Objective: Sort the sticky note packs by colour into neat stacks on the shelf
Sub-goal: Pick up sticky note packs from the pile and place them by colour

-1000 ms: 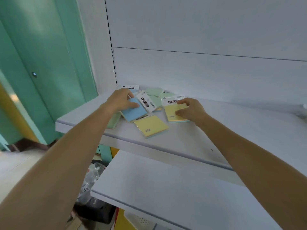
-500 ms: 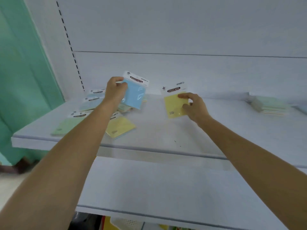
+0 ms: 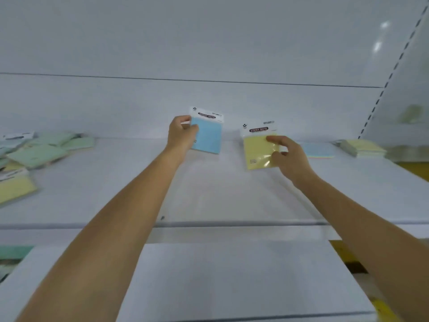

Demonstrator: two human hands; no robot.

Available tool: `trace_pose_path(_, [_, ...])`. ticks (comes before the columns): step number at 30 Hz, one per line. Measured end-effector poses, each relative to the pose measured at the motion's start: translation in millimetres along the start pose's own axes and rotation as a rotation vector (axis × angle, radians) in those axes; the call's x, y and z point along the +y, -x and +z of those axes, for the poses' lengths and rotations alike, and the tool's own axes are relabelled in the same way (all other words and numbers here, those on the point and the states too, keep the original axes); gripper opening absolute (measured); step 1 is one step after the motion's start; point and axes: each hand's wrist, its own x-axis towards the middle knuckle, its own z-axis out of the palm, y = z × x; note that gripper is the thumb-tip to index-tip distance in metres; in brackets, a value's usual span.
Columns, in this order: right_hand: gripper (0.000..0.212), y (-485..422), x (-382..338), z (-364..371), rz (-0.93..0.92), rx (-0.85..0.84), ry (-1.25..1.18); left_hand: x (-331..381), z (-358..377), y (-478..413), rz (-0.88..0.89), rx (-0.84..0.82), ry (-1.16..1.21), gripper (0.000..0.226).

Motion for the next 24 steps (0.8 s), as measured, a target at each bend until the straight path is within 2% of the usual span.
trace_pose_path(3, [0.048,-15,29,-55,-0.01,0.03,-0.004,7,64,7,-0.008,-0.01,0.061,0.035])
trace_pose_path(8, [0.049,-31,67,-122,0.038,0.133,-0.007,15,157,16,-0.044,-0.114,0.098,0.017])
trace_pose_path(10, [0.048,-36,82,-145,0.05,0.167,0.015,15,190,18,-0.028,-0.159,0.089,0.023])
trace_pose_path(13, [0.047,-41,102,-176,0.079,0.219,0.037,9,235,19,0.005,-0.215,0.046,0.019])
trace_pose_path(15, [0.047,-45,113,-192,0.105,0.254,0.048,2,258,19,0.005,-0.266,0.015,0.026])
trace_pose_path(19, [0.046,-53,127,-215,0.131,0.3,0.074,-10,292,21,0.033,-0.332,-0.114,0.055])
trace_pose_path(21, [0.046,-60,133,-222,0.14,0.314,0.077,-14,303,21,0.074,-0.313,-0.226,0.052])
trace_pose_path(24, [0.046,-75,140,-229,0.148,0.307,0.052,-21,312,22,0.163,-0.28,-0.422,0.035])
